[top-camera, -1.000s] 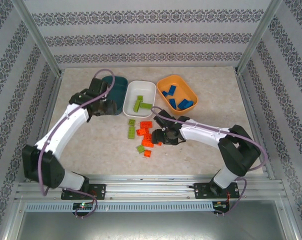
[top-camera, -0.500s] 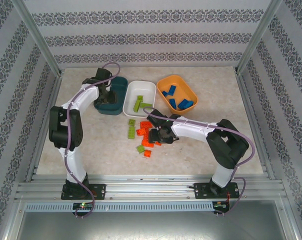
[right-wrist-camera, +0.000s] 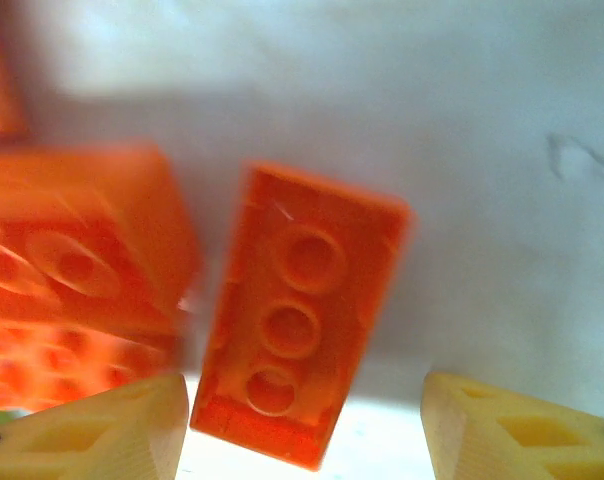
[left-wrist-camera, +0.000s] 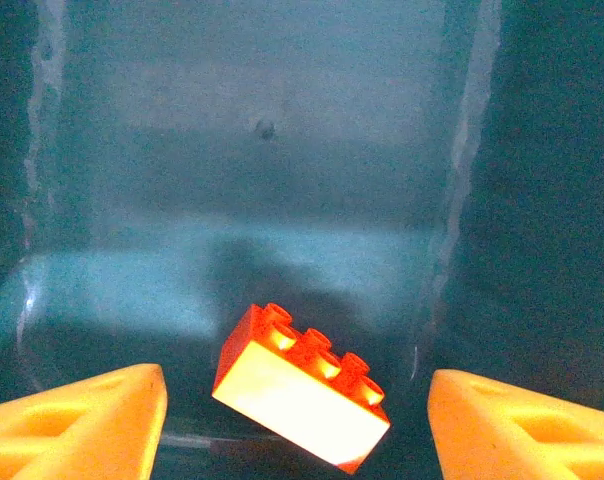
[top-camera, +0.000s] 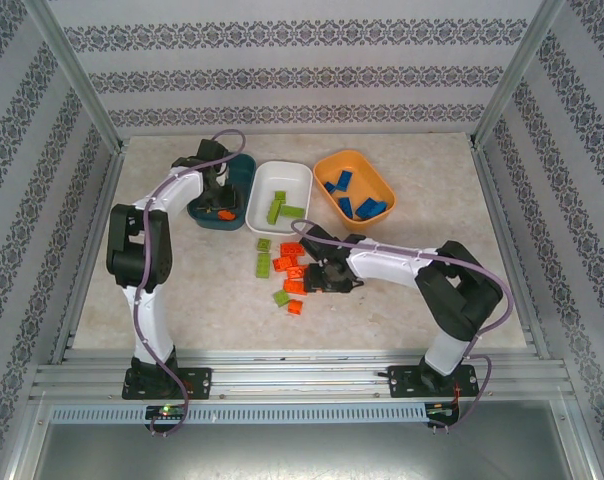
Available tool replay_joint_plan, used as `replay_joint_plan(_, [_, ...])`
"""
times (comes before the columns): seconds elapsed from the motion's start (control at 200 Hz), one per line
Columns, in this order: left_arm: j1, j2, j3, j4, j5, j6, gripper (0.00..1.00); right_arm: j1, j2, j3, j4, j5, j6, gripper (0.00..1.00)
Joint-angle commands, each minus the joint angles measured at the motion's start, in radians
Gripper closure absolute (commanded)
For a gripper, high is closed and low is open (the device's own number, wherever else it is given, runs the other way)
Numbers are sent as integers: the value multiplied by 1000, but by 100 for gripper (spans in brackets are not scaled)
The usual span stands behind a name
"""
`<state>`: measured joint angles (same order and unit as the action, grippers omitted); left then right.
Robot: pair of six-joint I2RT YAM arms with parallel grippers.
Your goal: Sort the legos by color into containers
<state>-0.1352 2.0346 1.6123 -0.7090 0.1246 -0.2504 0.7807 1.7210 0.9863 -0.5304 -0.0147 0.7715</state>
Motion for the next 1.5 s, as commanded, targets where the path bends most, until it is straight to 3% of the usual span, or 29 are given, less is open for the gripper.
replay_joint_plan(0.0, [6, -103, -16, -8, 35, -12, 28, -12, -58, -52, -66, 41, 2, 37])
replay_joint_plan(0.25, [5, -264, -83, -19, 80, -34, 25, -27, -137, -54, -85, 51, -32, 37])
replay_joint_plan(0.595, [4, -514, -203, -85, 110, -18, 20, -50, 67, 109, -89, 4, -136, 32])
replay_joint_plan(0.784, [5, -666, -313, -78, 142, -38, 19, -61, 96, 115, -87, 8, -159, 41])
replay_joint_plan(0.949, [5, -758, -380, -89, 157, -35, 18, -59, 69, 86, -90, 26, -162, 67])
replay_joint_plan(1.139, [5, -826, -457, -96, 131, -7, 15, -61, -18, 77, -117, 44, -161, 68])
replay_joint_plan(1.264, [11, -869, -519, -70, 105, -2, 13, -64, -81, 160, -151, 26, -185, 68])
replay_joint_plan(1.399, [29, -945, -600, 0, 83, 27, 1, -70, -74, 316, -136, -105, -239, 67])
replay_joint_plan(1.494, [37, -1000, -642, 48, 70, 44, 0, -79, -40, 417, -98, -194, -242, 67])
